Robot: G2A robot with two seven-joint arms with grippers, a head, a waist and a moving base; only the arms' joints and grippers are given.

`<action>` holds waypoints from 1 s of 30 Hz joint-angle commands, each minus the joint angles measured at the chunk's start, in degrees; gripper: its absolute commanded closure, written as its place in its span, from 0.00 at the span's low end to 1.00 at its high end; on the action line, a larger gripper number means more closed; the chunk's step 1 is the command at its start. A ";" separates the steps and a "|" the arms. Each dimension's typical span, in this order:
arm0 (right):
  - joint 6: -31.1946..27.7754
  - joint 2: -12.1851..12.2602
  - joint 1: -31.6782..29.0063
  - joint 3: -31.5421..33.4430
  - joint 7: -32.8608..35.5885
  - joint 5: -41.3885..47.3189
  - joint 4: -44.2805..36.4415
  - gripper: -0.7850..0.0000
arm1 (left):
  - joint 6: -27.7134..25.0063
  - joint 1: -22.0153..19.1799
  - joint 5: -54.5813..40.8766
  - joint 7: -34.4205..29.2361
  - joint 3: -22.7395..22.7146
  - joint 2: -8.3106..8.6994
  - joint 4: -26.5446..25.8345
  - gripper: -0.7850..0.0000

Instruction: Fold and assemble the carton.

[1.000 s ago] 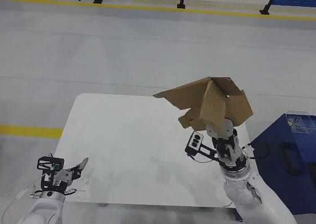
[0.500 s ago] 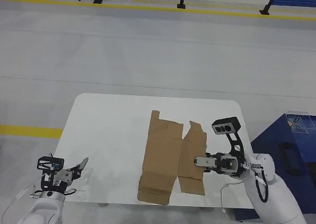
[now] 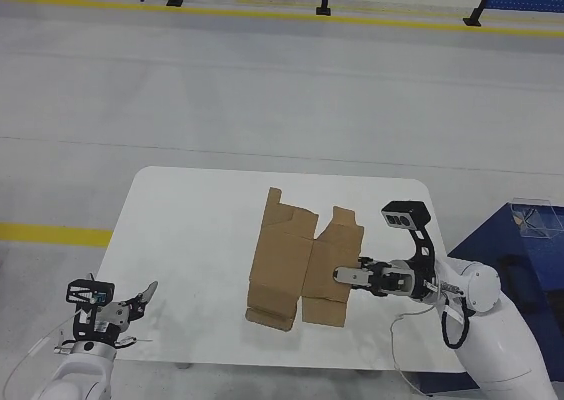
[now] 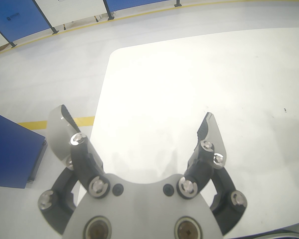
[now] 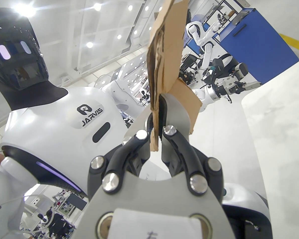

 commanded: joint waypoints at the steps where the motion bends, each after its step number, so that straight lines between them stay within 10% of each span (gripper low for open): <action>1: 0.00 0.00 0.00 0.00 0.00 0.00 0.00 1.00 | 0.00 0.00 0.00 0.00 0.00 0.00 0.00 0.00; 8: -0.03 0.05 0.25 -0.27 -0.82 -4.67 8.16 1.00 | -8.91 -2.81 -38.71 -25.21 0.21 -0.65 -3.19 0.00; 16: 4.63 -0.42 3.89 -6.20 4.62 -4.86 16.04 1.00 | -3.40 -13.52 -96.76 -52.80 0.13 -1.33 6.51 0.00; 25: 8.15 -0.92 6.61 -13.69 8.15 -3.93 16.43 1.00 | -12.09 -15.56 -101.34 -53.21 11.08 -2.72 7.04 0.00; 27: 8.02 -0.90 6.75 -14.51 8.02 -3.56 16.39 1.00 | -12.88 -15.66 -99.88 -52.92 12.98 -2.85 6.20 0.16; 28: 7.86 -0.87 6.82 -14.82 7.87 -3.52 16.46 1.00 | -13.80 -15.40 -98.76 -52.54 13.94 -2.91 5.55 0.48; 30: 7.53 -0.79 6.99 -15.28 7.54 -3.39 16.54 1.00 | -14.76 -14.95 -97.21 -52.14 15.27 -2.96 4.70 0.74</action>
